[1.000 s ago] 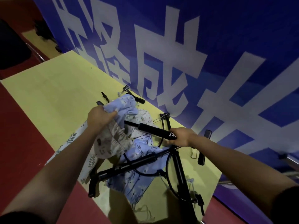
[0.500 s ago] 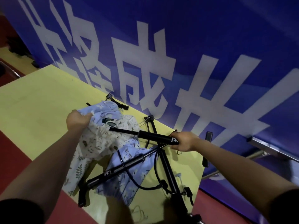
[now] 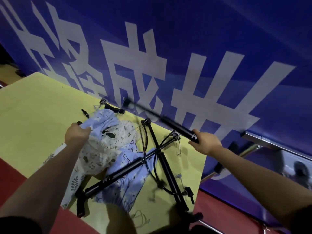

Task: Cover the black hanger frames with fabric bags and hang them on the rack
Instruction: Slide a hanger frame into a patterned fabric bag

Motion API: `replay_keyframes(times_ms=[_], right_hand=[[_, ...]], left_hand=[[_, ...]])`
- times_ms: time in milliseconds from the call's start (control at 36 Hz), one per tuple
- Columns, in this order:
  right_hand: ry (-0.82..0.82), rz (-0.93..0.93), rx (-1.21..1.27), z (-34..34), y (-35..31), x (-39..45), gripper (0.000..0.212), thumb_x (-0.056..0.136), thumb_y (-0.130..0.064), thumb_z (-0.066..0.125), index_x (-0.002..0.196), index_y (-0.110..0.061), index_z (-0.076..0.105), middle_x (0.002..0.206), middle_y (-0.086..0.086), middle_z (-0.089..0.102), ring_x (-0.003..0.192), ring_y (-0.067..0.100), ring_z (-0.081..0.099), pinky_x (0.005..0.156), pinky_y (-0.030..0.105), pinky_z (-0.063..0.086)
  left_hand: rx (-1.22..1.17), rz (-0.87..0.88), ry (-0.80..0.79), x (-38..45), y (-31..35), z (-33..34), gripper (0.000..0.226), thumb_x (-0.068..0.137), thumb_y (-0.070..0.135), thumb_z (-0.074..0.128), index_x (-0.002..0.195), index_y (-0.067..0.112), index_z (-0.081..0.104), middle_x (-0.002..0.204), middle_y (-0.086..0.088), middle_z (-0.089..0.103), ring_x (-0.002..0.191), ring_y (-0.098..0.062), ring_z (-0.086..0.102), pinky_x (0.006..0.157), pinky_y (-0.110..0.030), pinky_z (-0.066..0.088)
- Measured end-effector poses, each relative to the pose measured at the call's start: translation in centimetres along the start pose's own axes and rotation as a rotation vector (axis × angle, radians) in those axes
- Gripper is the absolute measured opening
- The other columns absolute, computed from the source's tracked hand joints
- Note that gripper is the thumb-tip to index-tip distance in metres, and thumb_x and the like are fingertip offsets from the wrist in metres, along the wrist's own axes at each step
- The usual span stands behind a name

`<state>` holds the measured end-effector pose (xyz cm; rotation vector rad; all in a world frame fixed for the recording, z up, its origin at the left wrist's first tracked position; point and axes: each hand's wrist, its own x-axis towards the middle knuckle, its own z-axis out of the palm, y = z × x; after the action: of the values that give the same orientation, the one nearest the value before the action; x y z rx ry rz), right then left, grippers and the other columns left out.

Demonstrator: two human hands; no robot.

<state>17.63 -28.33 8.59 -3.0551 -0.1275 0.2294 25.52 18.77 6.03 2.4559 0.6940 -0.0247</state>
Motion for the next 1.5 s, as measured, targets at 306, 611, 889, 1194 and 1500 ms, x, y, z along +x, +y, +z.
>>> replay_keyframes(times_ms=[306, 611, 889, 1194, 1500], right_hand=[[0.018, 0.020, 0.289, 0.7, -2.6, 0.0, 0.043, 0.091, -0.050, 0.056, 0.124, -0.024, 0.048, 0.105, 0.004, 0.067, 0.091, 0.026, 0.062, 0.070, 0.037, 0.052], [0.024, -0.075, 0.795, 0.8, -4.2, -0.3, 0.021, 0.088, -0.051, 0.062, 0.098, -0.033, 0.058, 0.065, -0.006, 0.056, 0.048, 0.003, 0.051, 0.053, 0.031, 0.042], [-0.010, -0.152, 0.558, -2.1, -3.6, -0.1, 0.030, 0.089, -0.056, 0.058, 0.105, -0.030, 0.057, 0.079, -0.009, 0.060, 0.070, 0.005, 0.056, 0.058, 0.022, 0.039], [0.038, -0.163, 0.450, -2.5, -4.8, -2.2, 0.038, 0.095, -0.055, 0.048, 0.112, -0.021, 0.052, 0.080, -0.002, 0.056, 0.074, 0.019, 0.054, 0.060, 0.032, 0.038], [-0.009, -0.205, 0.783, -3.5, -8.2, -2.0, 0.011, 0.097, -0.048, 0.048, 0.099, -0.037, 0.045, 0.067, -0.013, 0.049, 0.050, 0.000, 0.049, 0.049, 0.018, 0.034]], left_hand=[[-0.282, 0.056, -0.102, -1.6, 2.9, 1.7, 0.019, 0.095, 0.023, 0.055, 0.079, 0.013, 0.054, 0.066, -0.011, 0.048, 0.063, -0.023, 0.042, 0.063, -0.031, 0.032], [-0.628, 0.156, 0.106, -2.3, 11.3, -4.6, 0.039, 0.101, 0.033, 0.042, 0.134, 0.015, 0.048, 0.096, -0.005, 0.056, 0.062, -0.017, 0.048, 0.060, -0.031, 0.039], [-0.369, 0.149, 0.064, -0.7, 13.1, -7.1, 0.048, 0.102, 0.040, 0.037, 0.143, 0.015, 0.043, 0.143, -0.016, 0.048, 0.124, -0.038, 0.048, 0.099, -0.043, 0.040], [-0.083, 0.476, 0.195, -3.8, 13.8, -6.7, 0.048, 0.106, 0.032, 0.027, 0.087, -0.003, 0.053, 0.088, -0.028, 0.056, 0.091, -0.045, 0.056, 0.073, -0.043, 0.038], [-0.173, 0.550, 0.223, -8.5, 15.5, -3.7, 0.037, 0.105, 0.031, 0.030, 0.078, 0.010, 0.043, 0.068, -0.006, 0.048, 0.069, -0.028, 0.047, 0.060, -0.035, 0.028]])
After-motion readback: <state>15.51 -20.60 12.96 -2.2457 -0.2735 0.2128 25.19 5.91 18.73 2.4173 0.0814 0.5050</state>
